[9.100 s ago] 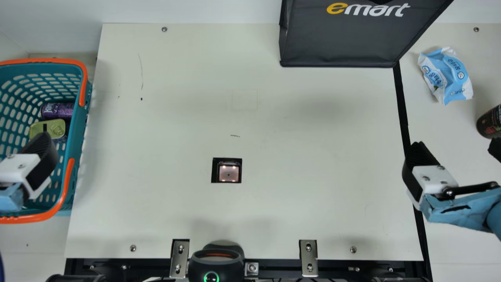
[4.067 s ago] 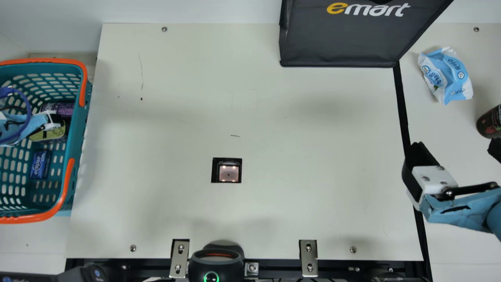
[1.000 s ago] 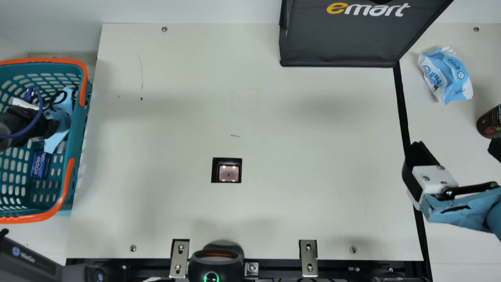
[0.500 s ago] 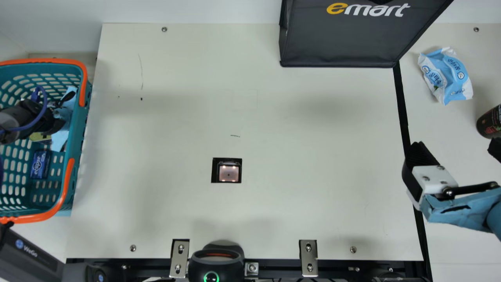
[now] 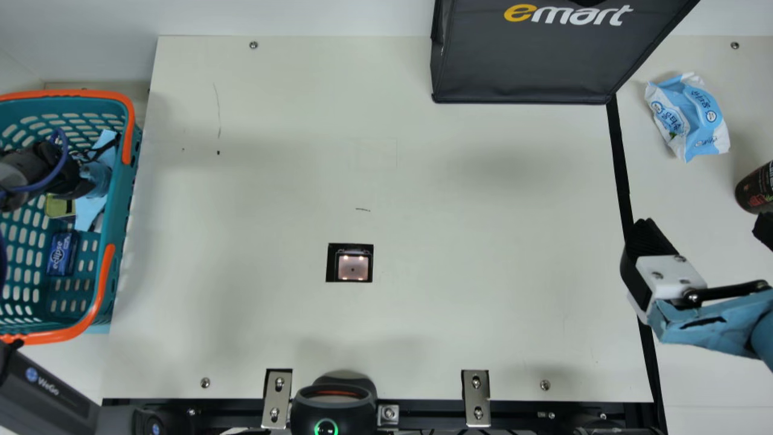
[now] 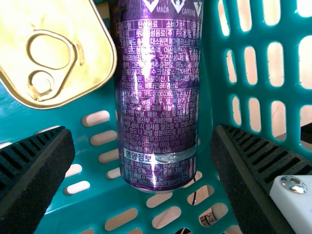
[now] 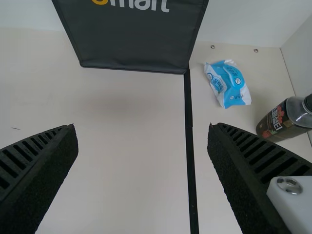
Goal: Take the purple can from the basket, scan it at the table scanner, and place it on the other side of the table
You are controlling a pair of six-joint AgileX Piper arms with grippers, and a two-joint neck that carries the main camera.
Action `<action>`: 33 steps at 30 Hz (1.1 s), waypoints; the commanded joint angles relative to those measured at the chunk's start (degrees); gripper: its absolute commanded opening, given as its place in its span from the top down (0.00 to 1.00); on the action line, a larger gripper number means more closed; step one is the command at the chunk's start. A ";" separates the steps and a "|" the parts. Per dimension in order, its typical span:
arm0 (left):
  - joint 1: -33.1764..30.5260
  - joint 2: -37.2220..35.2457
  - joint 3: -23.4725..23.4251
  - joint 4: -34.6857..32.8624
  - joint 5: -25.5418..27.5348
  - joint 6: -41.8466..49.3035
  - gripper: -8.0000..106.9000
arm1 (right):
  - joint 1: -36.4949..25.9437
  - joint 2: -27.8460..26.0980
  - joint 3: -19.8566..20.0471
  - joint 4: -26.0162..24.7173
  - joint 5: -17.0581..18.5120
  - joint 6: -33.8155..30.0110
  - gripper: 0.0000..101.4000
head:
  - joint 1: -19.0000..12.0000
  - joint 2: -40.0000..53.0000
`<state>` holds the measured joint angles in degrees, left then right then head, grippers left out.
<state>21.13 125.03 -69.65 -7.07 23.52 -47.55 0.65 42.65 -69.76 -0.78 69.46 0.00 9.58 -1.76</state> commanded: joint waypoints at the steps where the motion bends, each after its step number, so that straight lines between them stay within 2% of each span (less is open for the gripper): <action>1: 0.08 0.29 -0.33 0.11 0.17 0.03 0.15 | 0.00 0.00 0.00 0.00 0.00 0.00 0.06 | -1.66 0.18; 20: -0.59 4.77 -4.71 1.17 1.22 0.73 0.15 | 0.00 0.00 0.00 0.00 0.00 0.00 0.06 | -1.66 0.18; 33: -0.57 5.90 -6.04 0.96 2.34 0.39 0.90 | 0.00 0.00 0.00 -0.06 0.00 0.00 0.06 | -1.66 0.18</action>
<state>20.52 130.85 -75.71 -5.96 25.69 -47.12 0.65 42.65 -69.76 -0.84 69.46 0.00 9.58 -1.67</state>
